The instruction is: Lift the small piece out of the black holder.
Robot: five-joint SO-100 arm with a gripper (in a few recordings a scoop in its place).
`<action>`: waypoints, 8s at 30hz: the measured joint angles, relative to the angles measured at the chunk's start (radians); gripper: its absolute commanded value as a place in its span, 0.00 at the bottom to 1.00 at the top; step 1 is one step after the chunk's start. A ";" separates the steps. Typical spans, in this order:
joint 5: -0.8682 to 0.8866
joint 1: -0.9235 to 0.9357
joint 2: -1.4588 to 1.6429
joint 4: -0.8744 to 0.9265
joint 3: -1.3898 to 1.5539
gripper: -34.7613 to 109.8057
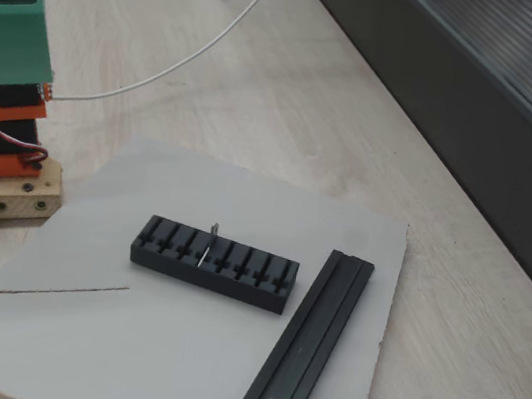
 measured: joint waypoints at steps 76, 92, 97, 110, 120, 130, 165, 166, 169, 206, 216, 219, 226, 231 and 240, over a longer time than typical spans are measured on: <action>-0.278 -0.841 -0.667 -0.502 0.000 0.34; -0.278 -0.841 -0.769 -0.667 0.000 0.46; -0.278 -0.844 -0.769 -0.644 0.000 0.54; -0.278 -0.841 -0.706 -0.431 0.002 0.58; -0.278 -0.842 -0.821 -0.466 0.000 0.57; -0.278 -0.841 -0.836 -0.532 0.000 0.57; -0.155 -0.916 -0.933 -0.601 0.000 0.57; -0.155 -0.913 -0.933 -0.601 0.000 0.57; -0.183 -0.907 -0.933 -0.601 0.000 0.57; -0.241 -0.850 -0.937 -0.606 -0.063 0.57; -0.241 -0.844 -0.946 -0.606 -0.063 0.57; -0.241 -0.848 -0.976 -0.606 -0.063 0.57; -0.241 -0.844 -0.979 -0.606 -0.063 0.57; -0.241 -0.844 -0.979 -0.606 -0.063 0.57; -0.241 -0.844 -0.979 -0.600 -0.063 0.57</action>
